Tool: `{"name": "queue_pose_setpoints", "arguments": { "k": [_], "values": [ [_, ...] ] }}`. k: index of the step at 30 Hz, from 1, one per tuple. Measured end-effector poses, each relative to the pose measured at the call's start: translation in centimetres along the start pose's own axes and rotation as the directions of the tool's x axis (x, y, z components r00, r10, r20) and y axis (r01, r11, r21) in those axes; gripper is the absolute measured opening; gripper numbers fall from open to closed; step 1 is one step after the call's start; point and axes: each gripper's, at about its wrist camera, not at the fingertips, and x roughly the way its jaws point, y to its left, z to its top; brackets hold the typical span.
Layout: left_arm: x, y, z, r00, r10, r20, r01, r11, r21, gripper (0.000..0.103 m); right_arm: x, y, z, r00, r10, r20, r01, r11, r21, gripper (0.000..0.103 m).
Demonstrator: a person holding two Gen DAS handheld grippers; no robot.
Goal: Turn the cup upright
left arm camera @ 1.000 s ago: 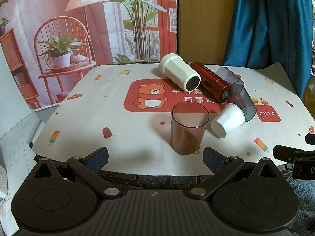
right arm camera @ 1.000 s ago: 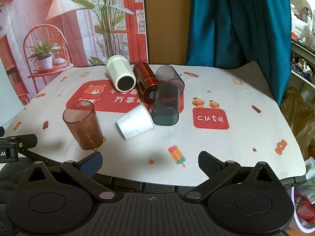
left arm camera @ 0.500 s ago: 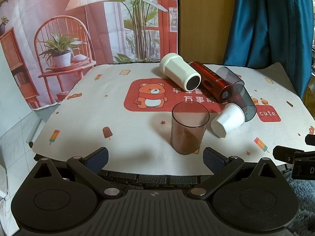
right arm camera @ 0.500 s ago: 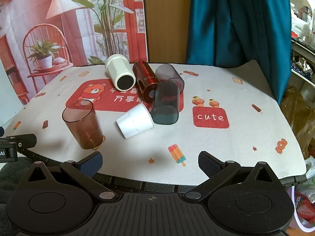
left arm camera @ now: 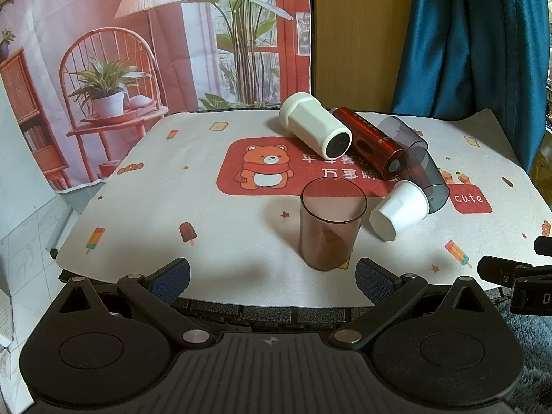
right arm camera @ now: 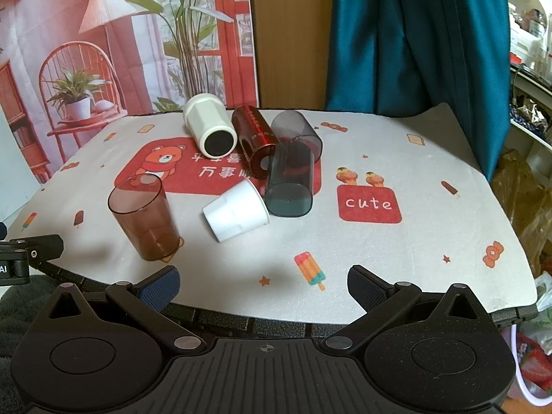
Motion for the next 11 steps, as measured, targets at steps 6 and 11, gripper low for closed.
{"name": "queue_pose_setpoints", "arguments": {
  "k": [6, 11],
  "values": [
    [-0.08, -0.03, -0.18, 1.0, -0.008, 0.008, 0.008, 1.0, 0.001, 0.103, 0.04, -0.04, -0.06, 1.0, 0.0, -0.003, 0.0, 1.0, 0.001, 0.103],
    [-0.36, -0.31, -0.21, 1.0, -0.011, 0.023, 0.011, 1.0, 0.016, 0.103, 0.02, -0.06, 0.02, 1.0, 0.0, -0.003, 0.0, 1.0, 0.0, 0.103]
  ]
}}
